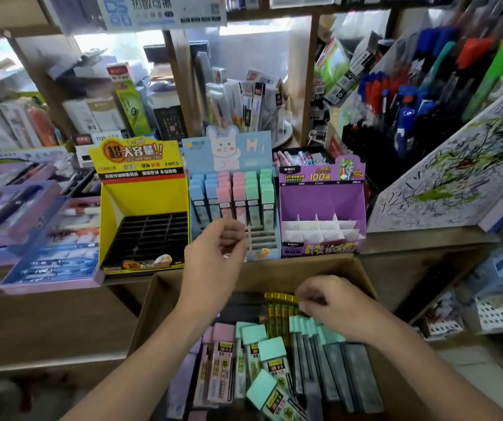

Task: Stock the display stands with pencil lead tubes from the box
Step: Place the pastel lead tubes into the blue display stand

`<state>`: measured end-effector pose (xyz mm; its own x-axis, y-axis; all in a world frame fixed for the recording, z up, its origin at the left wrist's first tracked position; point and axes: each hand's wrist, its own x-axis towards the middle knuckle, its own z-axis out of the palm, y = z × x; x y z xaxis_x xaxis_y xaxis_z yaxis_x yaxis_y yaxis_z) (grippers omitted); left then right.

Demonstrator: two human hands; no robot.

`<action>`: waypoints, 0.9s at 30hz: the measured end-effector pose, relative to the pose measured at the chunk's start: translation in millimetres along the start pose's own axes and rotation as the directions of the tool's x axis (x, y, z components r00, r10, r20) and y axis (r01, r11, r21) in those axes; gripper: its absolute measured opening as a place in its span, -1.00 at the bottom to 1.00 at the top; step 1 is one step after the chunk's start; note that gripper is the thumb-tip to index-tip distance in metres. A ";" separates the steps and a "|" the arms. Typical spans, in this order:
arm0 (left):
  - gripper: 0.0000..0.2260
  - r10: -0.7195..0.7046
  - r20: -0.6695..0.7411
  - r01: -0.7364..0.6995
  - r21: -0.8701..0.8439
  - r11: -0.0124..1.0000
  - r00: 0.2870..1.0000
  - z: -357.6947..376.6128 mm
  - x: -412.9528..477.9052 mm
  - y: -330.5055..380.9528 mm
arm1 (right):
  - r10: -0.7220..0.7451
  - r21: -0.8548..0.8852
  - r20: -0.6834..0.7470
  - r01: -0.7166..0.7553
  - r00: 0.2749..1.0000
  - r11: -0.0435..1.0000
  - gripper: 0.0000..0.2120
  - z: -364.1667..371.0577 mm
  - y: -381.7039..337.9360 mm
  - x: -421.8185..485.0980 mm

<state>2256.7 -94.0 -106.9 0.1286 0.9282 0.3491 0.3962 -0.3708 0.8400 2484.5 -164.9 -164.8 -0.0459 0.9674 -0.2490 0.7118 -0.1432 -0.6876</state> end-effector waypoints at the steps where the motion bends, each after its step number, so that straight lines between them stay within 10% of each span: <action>1: -0.81 -0.016 0.019 0.016 -0.006 1.000 1.000 -7.2 -10.7 0.1 | -0.032 0.017 -0.001 0.032 0.999 0.999 -0.82 -1.8 -4.2 -2.3; 10: -0.79 -0.402 0.508 0.335 0.221 0.916 0.762 -50.6 -103.1 -11.7 | -0.091 -0.073 0.205 0.108 0.975 0.992 -0.66 20.2 -41.7 -38.2; 18: -0.70 -0.594 0.590 0.369 0.467 0.804 0.547 -57.0 -146.3 -20.6 | 0.112 -0.357 0.161 -0.048 0.981 0.933 -0.69 42.1 -36.2 -81.6; 27: -0.67 -0.610 0.558 0.144 0.660 0.737 0.562 -56.2 -147.5 -15.7 | 0.203 -0.373 0.137 -0.139 0.969 0.917 -0.66 50.4 -34.9 -98.8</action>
<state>2180.5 -226.8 -148.2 0.3380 0.7651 -0.5480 0.9108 -0.1193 0.3951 2428.9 -266.0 -150.5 0.0037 0.8801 -0.4748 0.9207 -0.1882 -0.3418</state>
